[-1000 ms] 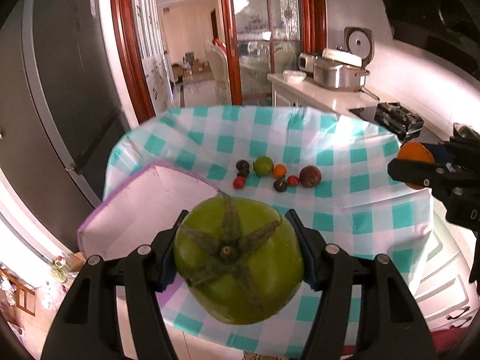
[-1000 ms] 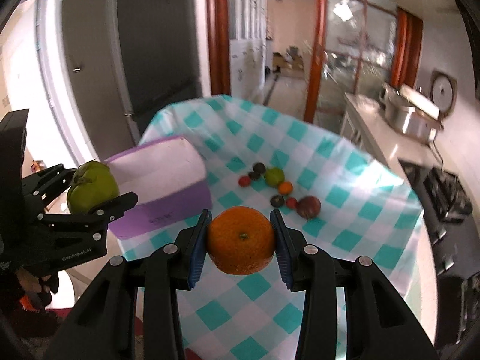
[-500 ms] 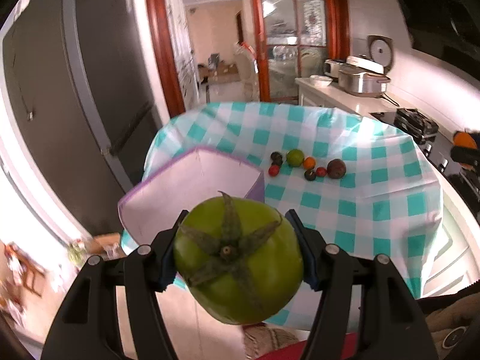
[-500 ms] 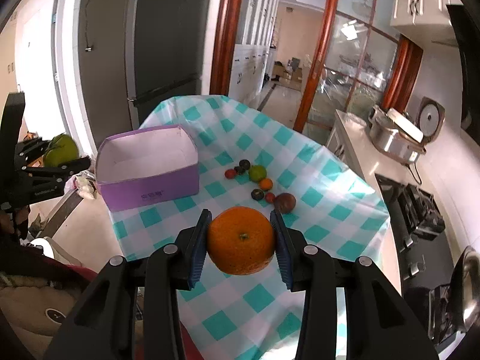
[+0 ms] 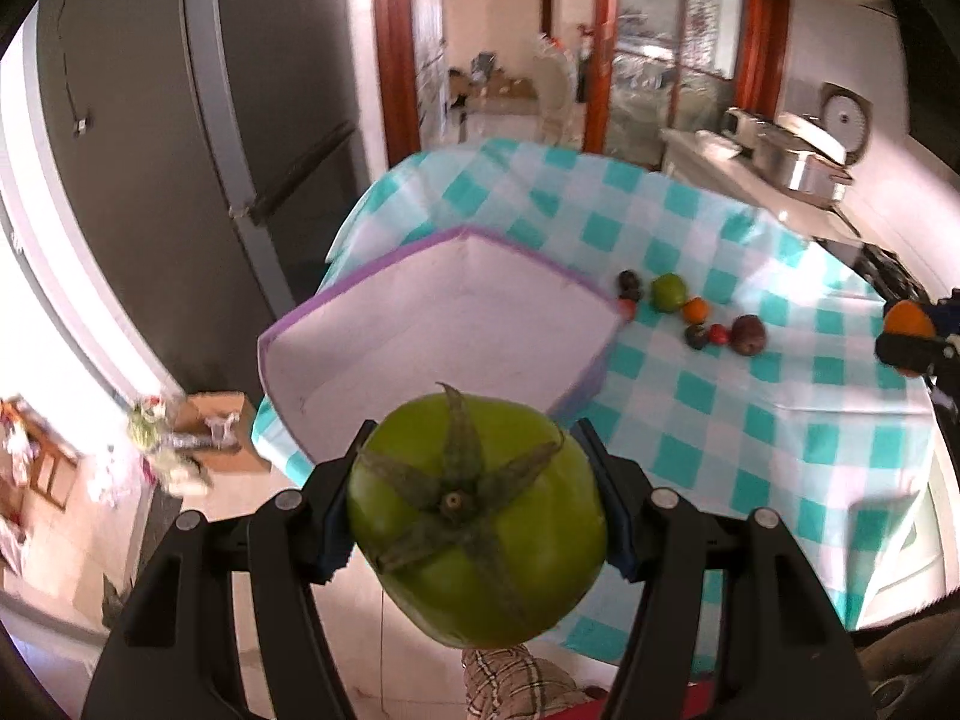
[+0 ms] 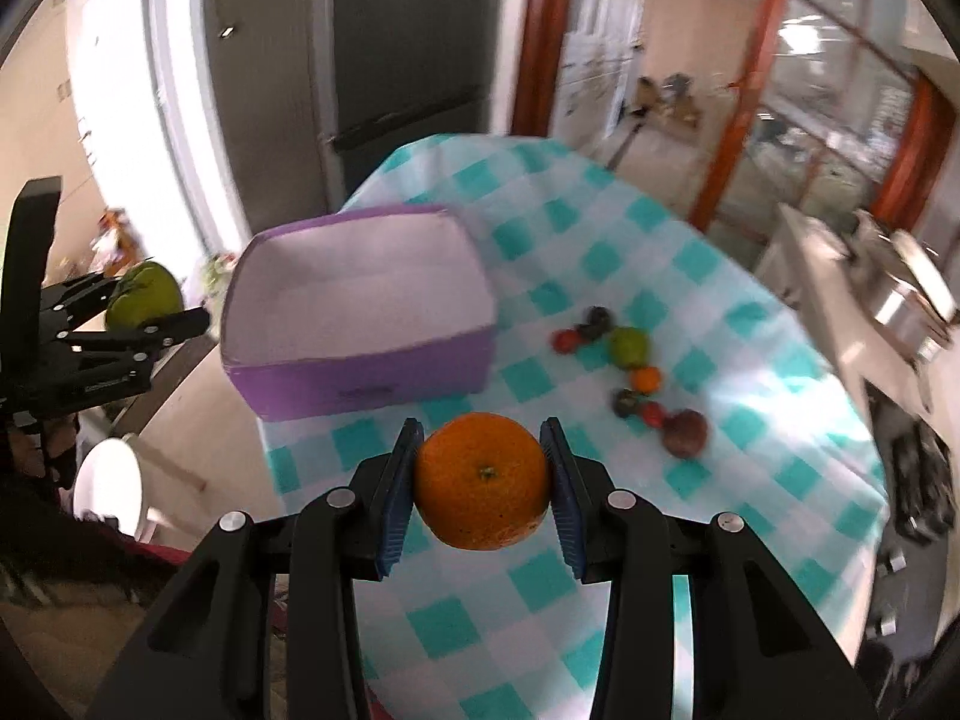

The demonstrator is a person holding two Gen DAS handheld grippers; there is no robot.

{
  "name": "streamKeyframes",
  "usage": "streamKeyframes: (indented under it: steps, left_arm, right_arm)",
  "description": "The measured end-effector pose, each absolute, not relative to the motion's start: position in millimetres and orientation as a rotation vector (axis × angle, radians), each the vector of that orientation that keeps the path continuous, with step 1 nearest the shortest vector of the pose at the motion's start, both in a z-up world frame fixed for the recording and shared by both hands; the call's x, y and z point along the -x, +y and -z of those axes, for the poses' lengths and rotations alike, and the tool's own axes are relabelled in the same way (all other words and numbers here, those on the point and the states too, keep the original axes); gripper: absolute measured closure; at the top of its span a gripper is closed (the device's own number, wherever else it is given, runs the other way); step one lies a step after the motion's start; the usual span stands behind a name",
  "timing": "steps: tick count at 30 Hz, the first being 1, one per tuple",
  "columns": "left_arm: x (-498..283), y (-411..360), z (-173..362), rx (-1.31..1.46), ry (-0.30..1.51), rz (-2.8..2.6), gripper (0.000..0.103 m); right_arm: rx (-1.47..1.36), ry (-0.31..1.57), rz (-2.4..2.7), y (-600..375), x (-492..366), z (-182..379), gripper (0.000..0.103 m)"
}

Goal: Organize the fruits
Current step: 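Carry both fruits into the purple-rimmed box and open both tools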

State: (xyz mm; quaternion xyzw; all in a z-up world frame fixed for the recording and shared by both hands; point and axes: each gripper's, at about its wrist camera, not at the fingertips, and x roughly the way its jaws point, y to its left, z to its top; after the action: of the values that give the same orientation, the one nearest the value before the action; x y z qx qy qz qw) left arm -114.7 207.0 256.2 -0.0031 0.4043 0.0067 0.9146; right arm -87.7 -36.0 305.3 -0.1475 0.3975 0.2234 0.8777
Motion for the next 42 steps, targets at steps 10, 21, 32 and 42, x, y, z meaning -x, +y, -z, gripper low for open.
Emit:
streamKeyframes:
  steps: [10,21,32,42]
  left_arm:
    - [18,279,-202,0.060,0.975,-0.103,0.039]
    - [-107,312,-126,0.165,1.173,-0.207,0.039]
    - [-160,321,-49,0.233,1.315,-0.332,0.039]
    - [-168,319,-37,0.246,1.296,-0.340,0.038]
  right_arm:
    - [0.296,0.965,-0.662,101,-43,-246,0.063]
    - [0.278,1.220,-0.614,182,-184,-132,0.063]
    - [0.269,1.383,-0.509,203,-251,-66,0.063]
    - [0.328,1.314,-0.495,216,-243,-56,0.061]
